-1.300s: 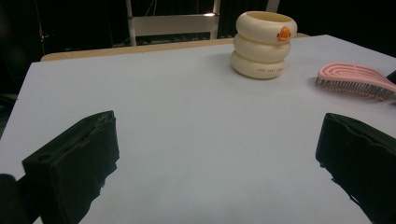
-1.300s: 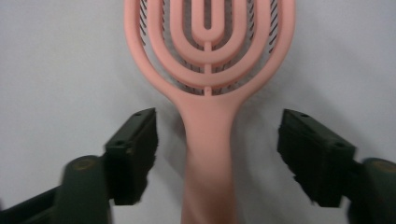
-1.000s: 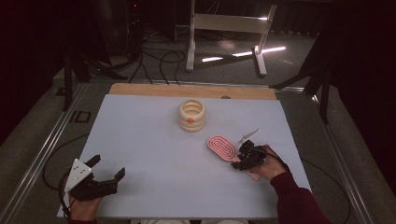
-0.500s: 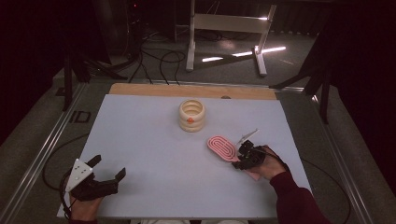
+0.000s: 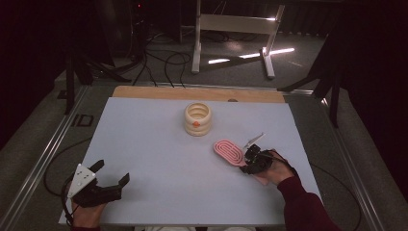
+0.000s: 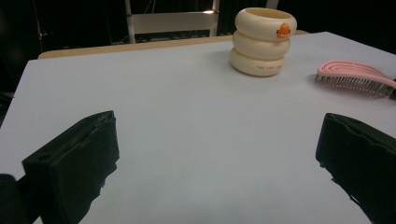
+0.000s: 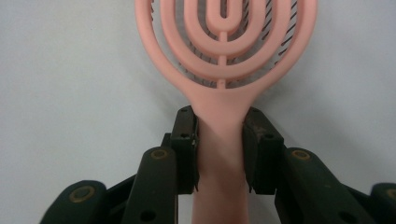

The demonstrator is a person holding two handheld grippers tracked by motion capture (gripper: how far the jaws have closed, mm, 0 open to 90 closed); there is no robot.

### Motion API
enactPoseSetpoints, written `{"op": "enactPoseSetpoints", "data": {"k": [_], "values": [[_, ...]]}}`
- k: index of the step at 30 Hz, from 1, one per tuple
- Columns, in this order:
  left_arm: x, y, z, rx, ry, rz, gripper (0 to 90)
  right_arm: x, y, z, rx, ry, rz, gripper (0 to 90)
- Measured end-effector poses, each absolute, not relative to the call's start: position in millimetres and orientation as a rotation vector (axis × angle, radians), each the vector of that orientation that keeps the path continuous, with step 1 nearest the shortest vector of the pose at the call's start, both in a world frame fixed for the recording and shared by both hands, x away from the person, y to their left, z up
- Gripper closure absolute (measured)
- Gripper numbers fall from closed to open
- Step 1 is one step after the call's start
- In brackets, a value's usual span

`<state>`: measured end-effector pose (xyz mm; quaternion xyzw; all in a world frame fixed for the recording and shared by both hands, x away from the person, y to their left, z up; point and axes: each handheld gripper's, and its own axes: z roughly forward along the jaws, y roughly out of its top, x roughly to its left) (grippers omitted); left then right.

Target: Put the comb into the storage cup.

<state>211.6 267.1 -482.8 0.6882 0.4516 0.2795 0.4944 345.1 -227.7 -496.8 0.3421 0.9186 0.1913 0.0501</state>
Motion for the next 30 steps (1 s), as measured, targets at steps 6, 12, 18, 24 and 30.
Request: {"op": "enactPoseSetpoints", "data": {"k": [6, 12, 18, 24, 30], "values": [[211.5, 267.4, -482.7, 1.668, 1.098, 0.677, 0.2, 344.0, -229.0, -496.8, 1.037, 2.795, 0.596, 69.2], [211.6, 266.8, -482.7, 1.670, 1.101, 0.678, 0.3, 340.7, -229.7, -496.8, 1.025, 2.794, 0.613, 69.4], [211.8, 266.0, -483.0, 1.677, 1.101, 0.675, 0.2, 336.8, -229.6, -496.9, 1.012, 2.780, 0.642, 69.6], [212.2, 264.6, -482.8, 1.678, 1.102, 0.669, 0.3, 334.8, -230.2, -493.7, 1.000, 2.753, 0.674, 69.7], [213.1, 262.3, -481.2, 1.675, 1.104, 0.658, 0.2, 333.2, -230.8, -489.3, 1.006, 2.725, 0.704, 69.7]]}}
